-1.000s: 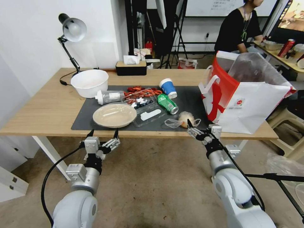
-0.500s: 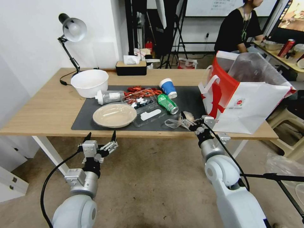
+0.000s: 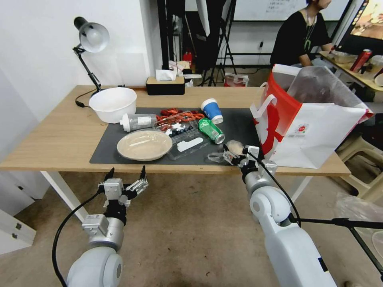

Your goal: Pick up the trash from the table and place it into the takeout bag.

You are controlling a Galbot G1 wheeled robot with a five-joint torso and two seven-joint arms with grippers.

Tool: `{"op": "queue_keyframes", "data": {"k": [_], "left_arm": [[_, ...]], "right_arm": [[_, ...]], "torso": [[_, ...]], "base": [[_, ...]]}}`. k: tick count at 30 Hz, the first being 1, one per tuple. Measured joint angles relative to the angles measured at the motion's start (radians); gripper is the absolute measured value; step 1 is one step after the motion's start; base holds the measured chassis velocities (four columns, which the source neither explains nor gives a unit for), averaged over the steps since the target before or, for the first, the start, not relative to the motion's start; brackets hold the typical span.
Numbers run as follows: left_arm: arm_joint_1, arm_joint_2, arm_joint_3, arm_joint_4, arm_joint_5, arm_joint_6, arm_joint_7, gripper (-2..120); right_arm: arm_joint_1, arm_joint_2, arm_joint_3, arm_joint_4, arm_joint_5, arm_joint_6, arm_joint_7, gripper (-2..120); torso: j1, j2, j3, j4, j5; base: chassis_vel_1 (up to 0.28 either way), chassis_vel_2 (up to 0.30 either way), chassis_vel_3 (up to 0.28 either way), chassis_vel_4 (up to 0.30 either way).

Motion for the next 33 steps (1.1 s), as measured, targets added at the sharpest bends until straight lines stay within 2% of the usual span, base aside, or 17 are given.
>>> {"op": "queue_keyframes", "data": {"k": [1,2,5,6,8,10,12,13,16,17,20,27,30,33], "left_arm": [[-0.001,0.001,0.000,0.003,0.000,-0.002,0.000,99],[-0.001,0.001,0.000,0.003,0.000,-0.002,0.000,99],[-0.003,0.002,0.002,0.013,0.003,-0.010,-0.001,100],[-0.003,0.002,0.002,0.013,0.003,-0.010,-0.001,100],[-0.004,0.003,0.004,0.017,0.005,-0.013,-0.002,100],[-0.004,0.003,0.005,0.018,0.006,-0.015,-0.002,100],[-0.004,0.004,0.007,0.021,0.008,-0.019,-0.003,100],[-0.004,0.004,0.007,0.021,0.008,-0.019,-0.003,100],[-0.003,0.006,0.007,0.023,0.010,-0.024,-0.007,100],[-0.003,0.006,0.007,0.023,0.010,-0.024,-0.007,100],[-0.002,0.009,0.006,0.023,0.010,-0.029,-0.010,100],[0.002,0.011,0.004,0.023,0.010,-0.036,-0.012,100],[0.004,0.009,0.004,0.023,0.010,-0.040,-0.013,100],[0.007,0.007,0.005,0.023,0.013,-0.047,-0.013,100]], "right_arm": [[-0.002,0.002,-0.001,0.004,0.000,-0.006,0.003,68],[-0.002,0.002,-0.001,0.004,0.000,-0.006,0.003,68],[-0.006,0.004,-0.001,0.009,-0.003,-0.014,0.009,49],[-0.006,0.004,-0.001,0.009,-0.003,-0.014,0.009,49],[-0.008,0.003,0.001,0.010,-0.005,-0.015,0.011,39],[-0.009,0.003,0.001,0.011,-0.006,-0.015,0.011,37],[-0.016,0.002,0.005,0.023,-0.007,-0.016,0.011,24],[-0.016,0.002,0.005,0.023,-0.007,-0.016,0.011,24],[-0.031,-0.002,0.013,0.055,0.010,0.012,-0.012,12],[-0.031,-0.002,0.013,0.055,0.010,0.012,-0.012,12],[-0.060,-0.015,0.030,0.111,0.038,0.088,-0.098,5],[-0.074,-0.059,0.087,0.216,0.139,0.187,-0.224,5],[-0.042,-0.092,0.130,0.259,0.203,0.214,-0.236,5],[0.021,-0.137,0.172,0.293,0.265,0.225,-0.203,5]], "torso": [[0.000,0.000,0.000,0.0000,0.0000],[0.000,0.000,0.000,0.0000,0.0000],[0.000,0.000,0.000,0.0001,0.0000],[0.000,0.000,0.000,0.0001,0.0000],[0.000,0.000,0.000,0.0001,0.0000],[0.000,0.000,0.000,0.0001,0.0000],[0.000,0.000,0.000,0.0001,0.0001],[0.000,0.000,0.000,0.0001,0.0001],[0.000,0.000,0.000,0.0000,0.0001],[0.000,0.000,0.000,0.0000,0.0001],[0.000,0.000,0.000,0.0000,0.0001],[0.000,0.000,0.000,-0.0001,0.0001],[0.000,0.000,0.000,-0.0001,0.0002],[0.000,0.000,0.000,0.0001,0.0002]], "base": [[0.000,0.000,0.000,0.000],[0.000,0.000,0.000,0.000],[0.000,0.000,0.000,0.000],[0.000,0.000,0.000,0.000],[0.000,0.000,0.000,0.000],[0.000,0.000,0.000,0.000],[0.000,0.000,0.000,0.000],[0.000,0.000,0.000,0.000],[0.000,0.000,0.000,0.000],[0.000,0.000,0.000,0.000],[0.000,0.000,0.000,0.000],[0.000,0.000,0.000,0.000],[0.000,0.000,0.000,0.000],[0.000,0.000,0.000,0.000]]}}
